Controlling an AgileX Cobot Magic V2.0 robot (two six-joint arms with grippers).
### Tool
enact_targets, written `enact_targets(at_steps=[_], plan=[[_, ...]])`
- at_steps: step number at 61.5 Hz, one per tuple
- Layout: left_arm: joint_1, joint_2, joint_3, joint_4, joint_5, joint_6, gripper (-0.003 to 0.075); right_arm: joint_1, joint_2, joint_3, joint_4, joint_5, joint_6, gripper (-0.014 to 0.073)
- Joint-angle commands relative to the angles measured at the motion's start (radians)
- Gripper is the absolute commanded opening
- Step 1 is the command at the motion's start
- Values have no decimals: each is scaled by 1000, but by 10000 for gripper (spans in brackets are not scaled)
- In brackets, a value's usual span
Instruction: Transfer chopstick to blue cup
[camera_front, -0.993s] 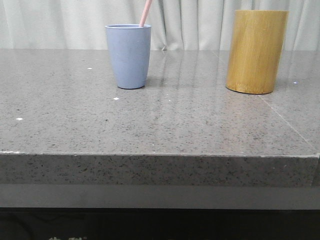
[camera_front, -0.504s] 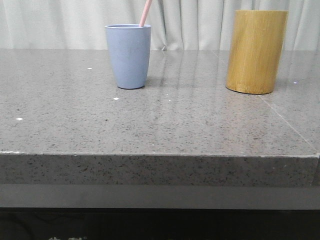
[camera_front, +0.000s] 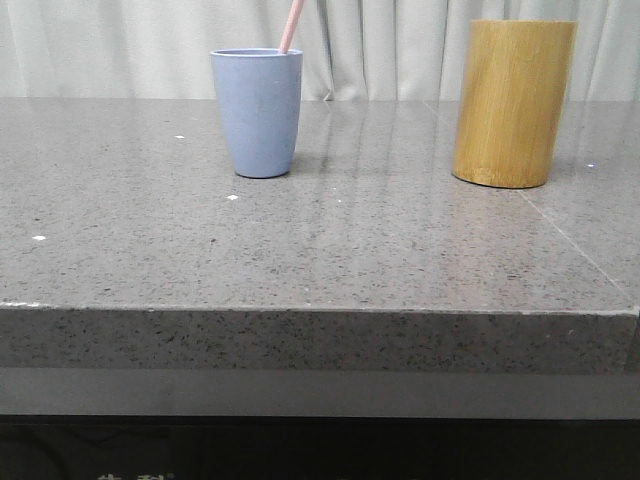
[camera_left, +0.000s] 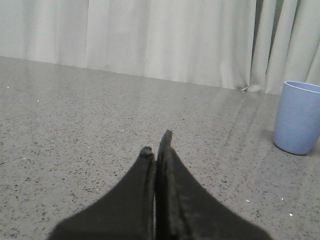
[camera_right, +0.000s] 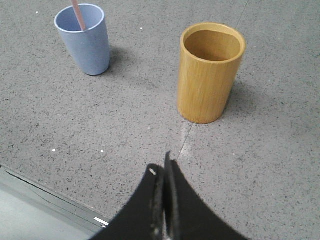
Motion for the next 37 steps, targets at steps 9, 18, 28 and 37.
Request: enact_targets(at_steps=[9,18,28,37], plan=[[-8,-23,14,-7,-84,-10,-19,-5,0,-22,7,-60,-5,-67],[-8,-23,14,-7,-84,-10,-19,-5,0,-22,7,-60,-5,-67],[-8,-23,14,-7,-84,-10,-19,-29,-57,41,-8,-138,-5,-67],[-8,-23,14,-7,-84,-10,-19,-87,-220,269,-8,-362,-5,-67]])
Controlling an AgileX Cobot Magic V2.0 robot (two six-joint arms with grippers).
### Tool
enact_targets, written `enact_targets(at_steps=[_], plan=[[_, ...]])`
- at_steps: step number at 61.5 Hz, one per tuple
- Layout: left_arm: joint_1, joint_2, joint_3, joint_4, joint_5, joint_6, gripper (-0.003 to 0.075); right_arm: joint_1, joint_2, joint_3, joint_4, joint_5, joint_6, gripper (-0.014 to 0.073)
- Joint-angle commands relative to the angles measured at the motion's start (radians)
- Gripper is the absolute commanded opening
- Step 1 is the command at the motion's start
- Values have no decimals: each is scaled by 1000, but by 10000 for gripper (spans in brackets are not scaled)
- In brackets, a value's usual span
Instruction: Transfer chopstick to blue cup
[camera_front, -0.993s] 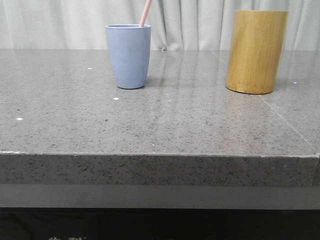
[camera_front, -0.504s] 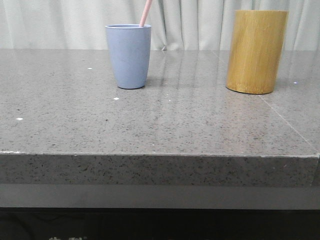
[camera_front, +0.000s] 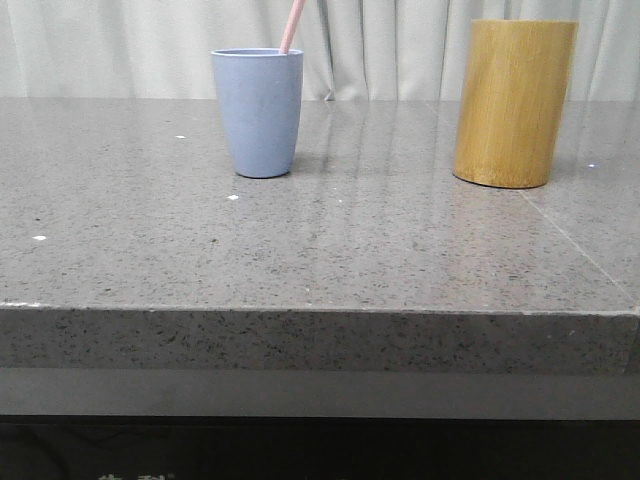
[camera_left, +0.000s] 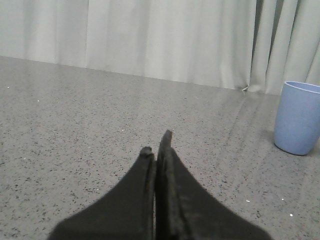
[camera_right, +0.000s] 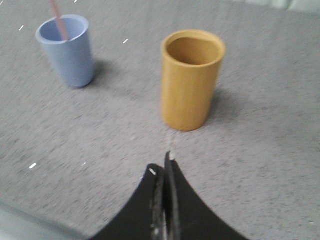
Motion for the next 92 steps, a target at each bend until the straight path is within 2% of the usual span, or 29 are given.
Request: enact_targets(at_steps=[1,8,18,30,48,84,87,92], plan=[[-8,-23,14,-7,-84,-7,-19,-36,-106,121,-2,-232,-5,-67],[-8,-23,14,-7,-84,-7,-19,-67,-267,332,-2,-412,-6,-67],[-8,-23,14,-7,-84,-7,-19,-105,-455,594,-2,-587,-6,-67],[-8,-23,14,-7,-84,-7,-19,-117,-578,749,-2,-673,-6,-67],[-8,-23,14,-7,-84,-7,-19,-113,-623,830,-2,-725,-6,-67],[-8,-23,14,-7,-84,-7,-19,-116,-622,829,-2,-731,-5,-67],[-8,-23,14,-7,-84,-7,-19,-116,-622,829,-36,-734,3,-67],[-8,-23,14,-7,-84,-7,-19,-116,-622,829,-156,-739,105,-67]])
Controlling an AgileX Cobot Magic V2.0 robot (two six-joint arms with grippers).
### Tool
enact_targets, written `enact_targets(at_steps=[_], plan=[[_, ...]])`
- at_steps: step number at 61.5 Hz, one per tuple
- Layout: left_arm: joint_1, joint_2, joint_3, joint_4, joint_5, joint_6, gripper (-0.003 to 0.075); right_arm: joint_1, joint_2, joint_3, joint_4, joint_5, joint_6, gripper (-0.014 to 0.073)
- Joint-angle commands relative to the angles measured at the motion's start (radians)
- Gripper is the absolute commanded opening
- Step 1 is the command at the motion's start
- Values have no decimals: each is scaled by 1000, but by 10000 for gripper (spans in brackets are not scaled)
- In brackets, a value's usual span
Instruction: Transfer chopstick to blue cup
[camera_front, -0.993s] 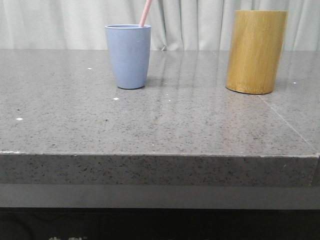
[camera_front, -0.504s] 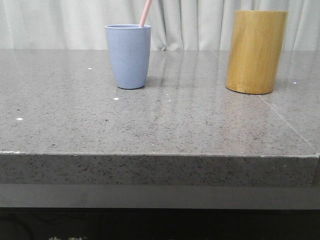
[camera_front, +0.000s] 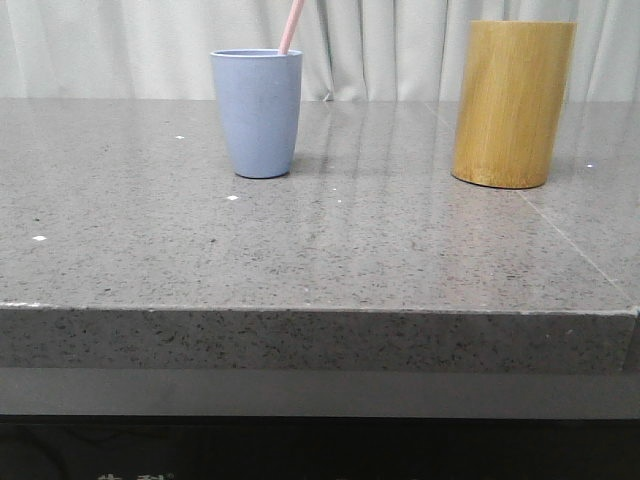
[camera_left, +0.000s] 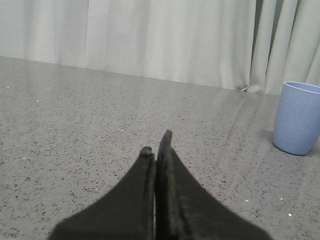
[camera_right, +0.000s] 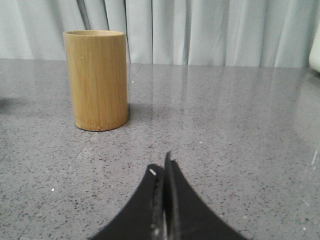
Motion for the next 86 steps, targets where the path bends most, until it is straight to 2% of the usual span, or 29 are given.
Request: enact_targets(at_steps=[1,5,10,23,33,86], plan=[[-8,-23,14,-5,-84,-7,-19,-5,-20,-4,-132,-95,109,-67],[-8,-23,14,-5,-84,-7,-19,-5,-20,-4,-203,-99,244,-67],[-8,-23,14,-5,-84,-7,-19,-5,-20,-4,-218,-100,301,-67],[-8,-23,14,-5,-84,-7,-19,-5,-20,-4,-201,-99,297,-67],[-8,-23,14,-5,-84,-7,-19,-5,-20,-4,-187,-100,234,-67],[-8,-23,14,-5,-84,-7,-19,-45,-21,-4,-180,-100,234,-67]])
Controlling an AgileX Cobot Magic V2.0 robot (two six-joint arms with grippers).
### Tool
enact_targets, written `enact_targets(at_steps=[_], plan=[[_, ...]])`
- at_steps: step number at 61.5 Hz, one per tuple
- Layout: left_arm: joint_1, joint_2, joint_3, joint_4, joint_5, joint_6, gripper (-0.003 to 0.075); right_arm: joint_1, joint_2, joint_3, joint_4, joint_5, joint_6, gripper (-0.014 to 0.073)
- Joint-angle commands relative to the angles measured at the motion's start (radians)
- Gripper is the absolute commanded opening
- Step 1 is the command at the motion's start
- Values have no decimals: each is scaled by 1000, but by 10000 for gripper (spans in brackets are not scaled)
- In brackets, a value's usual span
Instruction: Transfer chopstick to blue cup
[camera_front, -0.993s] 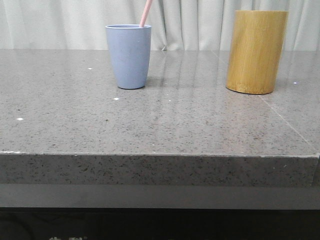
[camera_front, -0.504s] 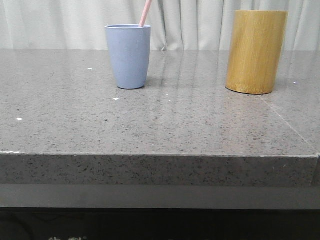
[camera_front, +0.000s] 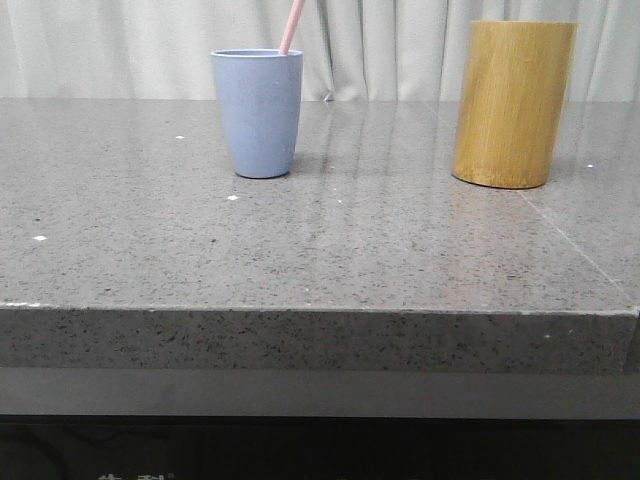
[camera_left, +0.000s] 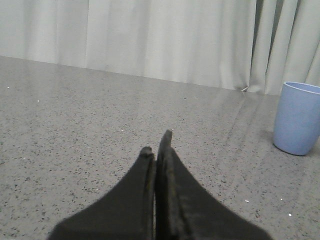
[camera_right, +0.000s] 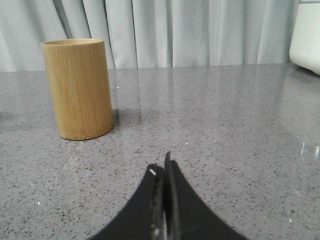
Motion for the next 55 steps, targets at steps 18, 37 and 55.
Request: enact_targets(at_steps=[18,37,55], plan=[[-8,-23,14,-5,-84,-7,-19,13,-21,-4,0,-90,-11,-67],[-8,-23,14,-5,-84,-7,-19,13,-21,-4,0,-90,-11,-67],[-8,-23,14,-5,-84,-7,-19,13,-21,-4,0,-90,-11,-67]])
